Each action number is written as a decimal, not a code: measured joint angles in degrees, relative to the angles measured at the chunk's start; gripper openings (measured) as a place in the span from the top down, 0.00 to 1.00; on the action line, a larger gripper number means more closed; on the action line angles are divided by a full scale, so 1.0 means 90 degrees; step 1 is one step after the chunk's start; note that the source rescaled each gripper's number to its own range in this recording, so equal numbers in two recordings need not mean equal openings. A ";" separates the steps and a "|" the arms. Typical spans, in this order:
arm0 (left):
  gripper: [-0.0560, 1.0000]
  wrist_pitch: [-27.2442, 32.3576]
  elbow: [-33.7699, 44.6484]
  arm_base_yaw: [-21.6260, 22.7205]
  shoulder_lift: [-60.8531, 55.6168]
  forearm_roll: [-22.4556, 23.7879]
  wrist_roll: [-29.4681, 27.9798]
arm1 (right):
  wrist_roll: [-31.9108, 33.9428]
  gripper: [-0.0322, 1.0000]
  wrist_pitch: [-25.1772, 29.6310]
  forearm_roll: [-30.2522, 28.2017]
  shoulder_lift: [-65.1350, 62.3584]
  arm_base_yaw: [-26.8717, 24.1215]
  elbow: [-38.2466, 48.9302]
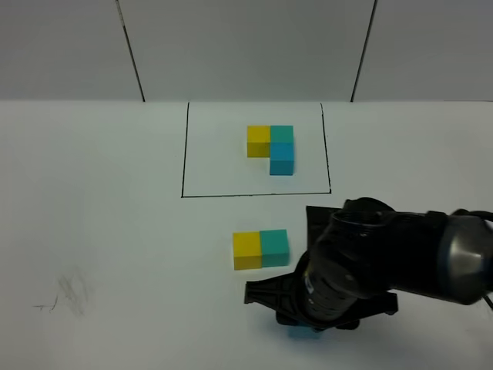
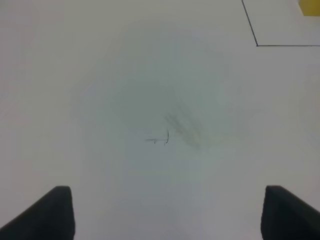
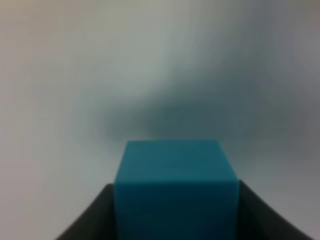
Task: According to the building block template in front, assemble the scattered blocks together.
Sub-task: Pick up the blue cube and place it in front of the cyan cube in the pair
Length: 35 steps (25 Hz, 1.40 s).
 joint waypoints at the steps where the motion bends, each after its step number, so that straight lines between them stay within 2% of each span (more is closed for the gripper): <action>1: 0.33 0.0000 0.0000 0.0000 0.0000 0.0000 0.0000 | -0.0049 0.74 0.0062 0.0000 0.0178 0.0014 -0.0149; 9: 0.33 0.0000 0.0000 0.0000 0.0000 0.0000 0.0000 | -0.0868 0.74 0.0490 0.0126 0.1245 0.0020 -0.1261; 15: 0.33 0.0000 0.0000 0.0000 0.0000 0.0000 0.0000 | -0.0898 0.74 0.0522 -0.0040 0.1570 0.0020 -0.1582; 21: 0.33 0.0000 0.0000 0.0000 0.0000 0.0000 0.0000 | -0.0567 0.74 0.0518 -0.0587 0.1570 -0.0040 -0.1641; 28: 0.33 0.0000 0.0000 0.0000 0.0000 0.0000 0.0006 | -0.1106 0.74 0.0611 -0.0266 0.1570 -0.0369 -0.1771; 35: 0.33 0.0000 0.0000 0.0000 0.0000 0.0000 0.0006 | -0.1434 0.74 0.0643 0.0150 0.1608 -0.0409 -0.1849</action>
